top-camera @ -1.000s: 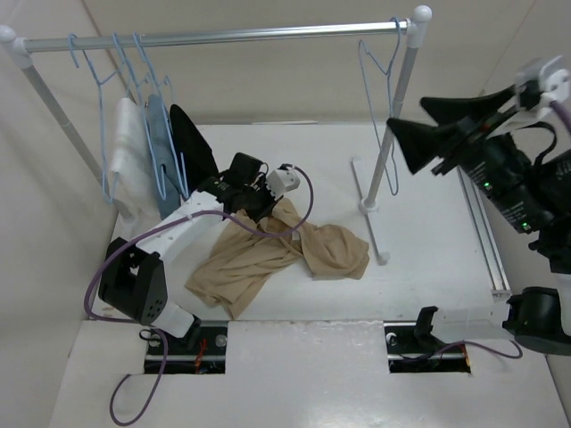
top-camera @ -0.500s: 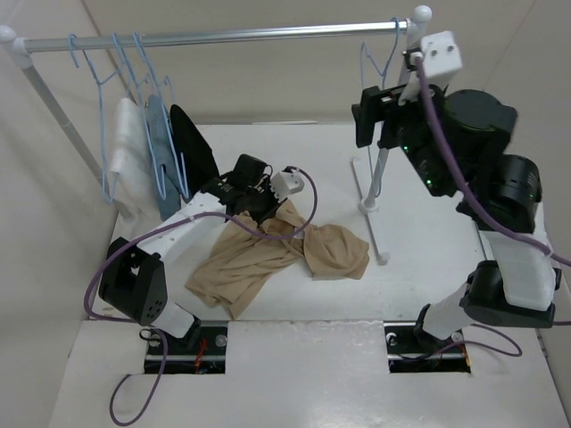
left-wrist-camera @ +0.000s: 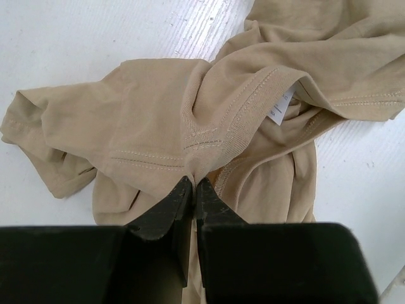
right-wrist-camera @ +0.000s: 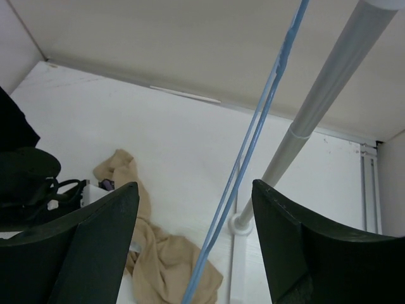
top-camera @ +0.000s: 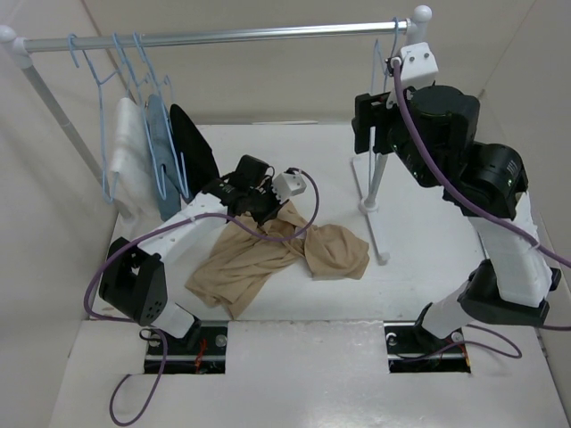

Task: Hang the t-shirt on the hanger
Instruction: Grab a hanger with the right arm, then place tshirt on hanger

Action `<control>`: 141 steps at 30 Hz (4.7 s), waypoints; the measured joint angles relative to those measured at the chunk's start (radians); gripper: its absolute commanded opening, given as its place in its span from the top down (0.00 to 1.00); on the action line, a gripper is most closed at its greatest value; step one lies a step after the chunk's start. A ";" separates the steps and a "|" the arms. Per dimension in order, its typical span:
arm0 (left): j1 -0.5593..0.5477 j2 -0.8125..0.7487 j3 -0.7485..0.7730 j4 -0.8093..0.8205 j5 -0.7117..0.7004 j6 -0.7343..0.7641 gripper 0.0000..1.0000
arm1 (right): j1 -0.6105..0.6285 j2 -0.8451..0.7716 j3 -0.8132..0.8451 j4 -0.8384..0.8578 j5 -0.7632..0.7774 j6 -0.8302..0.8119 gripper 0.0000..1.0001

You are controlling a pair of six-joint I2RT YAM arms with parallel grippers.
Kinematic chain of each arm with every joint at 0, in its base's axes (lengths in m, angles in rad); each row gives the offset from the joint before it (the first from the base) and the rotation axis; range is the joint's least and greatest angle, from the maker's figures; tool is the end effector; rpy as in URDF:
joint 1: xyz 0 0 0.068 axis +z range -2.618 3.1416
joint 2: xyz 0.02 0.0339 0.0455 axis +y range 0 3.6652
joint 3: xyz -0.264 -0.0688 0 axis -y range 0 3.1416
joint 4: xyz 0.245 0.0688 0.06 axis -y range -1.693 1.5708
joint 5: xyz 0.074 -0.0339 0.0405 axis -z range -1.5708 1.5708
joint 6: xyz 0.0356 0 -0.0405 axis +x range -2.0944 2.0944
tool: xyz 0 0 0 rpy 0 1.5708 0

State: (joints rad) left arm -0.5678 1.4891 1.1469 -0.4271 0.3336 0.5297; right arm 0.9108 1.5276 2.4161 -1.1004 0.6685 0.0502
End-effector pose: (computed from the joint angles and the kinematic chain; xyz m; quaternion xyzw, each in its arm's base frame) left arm 0.2692 -0.1855 0.2761 0.5289 0.7409 -0.1602 0.3817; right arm 0.1500 0.1573 0.5838 -0.1192 0.7539 0.0481 0.6443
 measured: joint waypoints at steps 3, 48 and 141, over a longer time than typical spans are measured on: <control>0.000 -0.002 0.000 0.000 0.000 0.000 1.00 | 0.000 -0.002 -0.038 0.001 0.031 0.006 0.23; 0.009 -0.015 0.000 -0.013 0.007 -0.057 1.00 | -0.198 -0.552 -0.961 0.188 -0.507 0.037 1.00; -0.079 -0.004 0.412 -0.237 0.201 0.016 0.50 | -0.095 -0.599 -2.158 1.807 -0.614 -0.288 1.00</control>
State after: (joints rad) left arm -0.6464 1.4853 1.5593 -0.6636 0.5350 0.5453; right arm 0.8154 0.9291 0.2577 0.7071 0.0544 -0.2382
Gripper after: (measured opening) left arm 0.478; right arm 0.041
